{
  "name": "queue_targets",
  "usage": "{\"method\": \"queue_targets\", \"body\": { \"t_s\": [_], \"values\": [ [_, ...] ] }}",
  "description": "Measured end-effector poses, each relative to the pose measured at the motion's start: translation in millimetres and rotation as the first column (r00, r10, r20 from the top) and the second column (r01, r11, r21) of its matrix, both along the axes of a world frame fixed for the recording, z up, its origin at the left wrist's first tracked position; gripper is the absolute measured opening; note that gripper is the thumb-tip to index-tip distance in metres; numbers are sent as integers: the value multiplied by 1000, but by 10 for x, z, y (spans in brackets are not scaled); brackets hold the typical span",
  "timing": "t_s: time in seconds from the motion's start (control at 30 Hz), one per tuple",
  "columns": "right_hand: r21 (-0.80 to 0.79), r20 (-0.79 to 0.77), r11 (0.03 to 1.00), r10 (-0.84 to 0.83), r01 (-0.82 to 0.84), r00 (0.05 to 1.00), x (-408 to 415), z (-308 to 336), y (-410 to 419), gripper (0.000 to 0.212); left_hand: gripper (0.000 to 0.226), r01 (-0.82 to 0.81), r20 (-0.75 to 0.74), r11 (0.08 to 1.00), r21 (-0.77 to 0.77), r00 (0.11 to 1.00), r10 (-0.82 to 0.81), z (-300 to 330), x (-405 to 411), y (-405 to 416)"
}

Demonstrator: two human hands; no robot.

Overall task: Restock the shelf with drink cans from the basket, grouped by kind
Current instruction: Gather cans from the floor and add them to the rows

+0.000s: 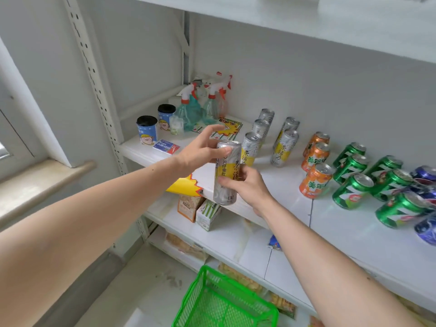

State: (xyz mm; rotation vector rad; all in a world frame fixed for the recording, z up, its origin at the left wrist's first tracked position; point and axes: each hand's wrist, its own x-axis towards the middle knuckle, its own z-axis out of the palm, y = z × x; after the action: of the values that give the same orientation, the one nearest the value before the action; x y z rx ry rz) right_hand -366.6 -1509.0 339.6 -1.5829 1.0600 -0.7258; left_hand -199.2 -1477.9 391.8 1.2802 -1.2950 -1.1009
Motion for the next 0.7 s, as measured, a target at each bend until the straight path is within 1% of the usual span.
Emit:
{"method": "queue_targets", "body": {
  "t_s": [0.1,0.17,0.3,0.37,0.43,0.5,0.57,0.63,0.7],
  "values": [
    [-22,-11,998,-67,67,998,-153,0,-189,40,67,45,-76,998,34,996,-42,-12,-137,-172],
    [-13,19,991,-133,133,991,-233,11,-301,42,70,64,-125,995,71,991,-55,-62,-203,-284],
    [-3,85,968,-252,253,964,-356,80,-492,56,66,145,-143,979,142,982,-125,-300,-263,-459],
    [3,94,951,-307,308,947,-404,98,-581,55,63,205,-157,963,175,971,-179,-456,-271,-547],
    [14,94,936,-351,351,932,-442,103,-663,51,68,268,-167,942,201,957,-237,-577,-298,-625],
    [28,93,925,-381,380,920,-454,86,-723,54,76,312,-135,931,187,947,-291,-655,-362,-678],
    [33,90,917,-399,398,912,-446,64,-761,61,80,318,-57,938,137,948,-313,-705,-459,-723],
    [48,92,906,-424,421,901,-427,37,-780,67,78,283,9,956,82,959,-284,-773,-556,-779],
    [57,83,900,-437,433,896,-422,7,-797,69,74,237,35,970,48,971,-238,-840,-628,-842]
  ]
}}
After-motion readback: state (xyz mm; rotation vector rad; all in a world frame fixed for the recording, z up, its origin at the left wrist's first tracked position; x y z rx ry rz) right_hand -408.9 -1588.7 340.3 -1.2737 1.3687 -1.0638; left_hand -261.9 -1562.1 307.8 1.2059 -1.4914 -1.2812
